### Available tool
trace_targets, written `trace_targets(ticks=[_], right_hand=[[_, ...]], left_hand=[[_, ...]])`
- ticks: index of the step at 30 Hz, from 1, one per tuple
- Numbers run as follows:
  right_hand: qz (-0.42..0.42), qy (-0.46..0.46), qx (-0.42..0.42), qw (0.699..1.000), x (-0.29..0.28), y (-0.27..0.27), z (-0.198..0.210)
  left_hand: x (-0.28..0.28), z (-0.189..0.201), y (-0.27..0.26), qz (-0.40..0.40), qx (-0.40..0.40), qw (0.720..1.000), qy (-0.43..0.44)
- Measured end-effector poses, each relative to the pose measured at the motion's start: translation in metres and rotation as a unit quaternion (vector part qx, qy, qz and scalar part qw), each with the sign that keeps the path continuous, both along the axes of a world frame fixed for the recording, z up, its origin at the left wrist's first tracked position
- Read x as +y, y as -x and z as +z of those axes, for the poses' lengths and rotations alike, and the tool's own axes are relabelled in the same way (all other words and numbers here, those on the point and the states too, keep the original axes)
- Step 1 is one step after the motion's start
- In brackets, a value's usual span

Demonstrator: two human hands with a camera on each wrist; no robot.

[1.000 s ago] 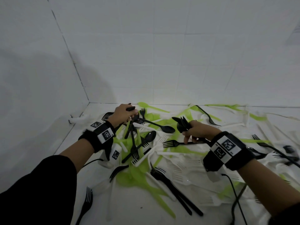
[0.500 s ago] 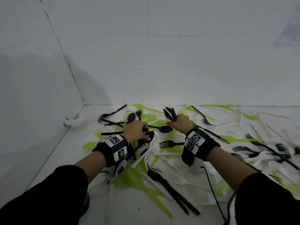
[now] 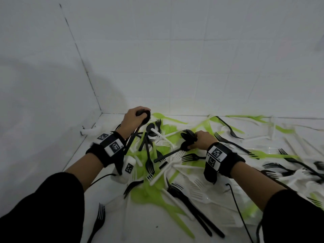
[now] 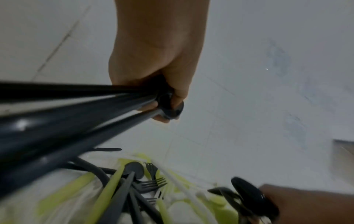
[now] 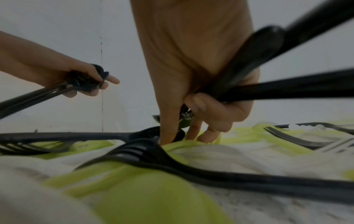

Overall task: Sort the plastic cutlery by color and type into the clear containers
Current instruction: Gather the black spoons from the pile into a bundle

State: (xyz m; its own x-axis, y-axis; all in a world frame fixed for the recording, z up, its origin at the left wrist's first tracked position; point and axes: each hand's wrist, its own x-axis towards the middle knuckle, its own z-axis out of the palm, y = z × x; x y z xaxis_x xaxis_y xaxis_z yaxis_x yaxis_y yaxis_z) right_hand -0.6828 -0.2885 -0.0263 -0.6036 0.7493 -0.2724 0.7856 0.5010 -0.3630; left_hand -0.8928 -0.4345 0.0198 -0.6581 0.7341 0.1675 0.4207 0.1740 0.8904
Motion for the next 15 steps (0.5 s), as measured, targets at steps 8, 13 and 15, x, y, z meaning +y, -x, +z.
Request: trace_targets(ticks=[8,13,15], right_hand=[[-0.126,0.209,0.329,0.912,0.005,-0.011,0.01],[-0.147,0.252,0.491,0.821,0.002,-0.013,0.037],[-0.152,0.238,0.537,0.795,-0.001,-0.01,0.045]], left_hand=[[0.001,0.001,0.019,0.003,-0.209,0.978,-0.019],[0.026,-0.015,0.026,0.033,-0.079,0.991,0.1],[0.037,-0.022,0.027,-0.001,0.033,0.983,0.18]])
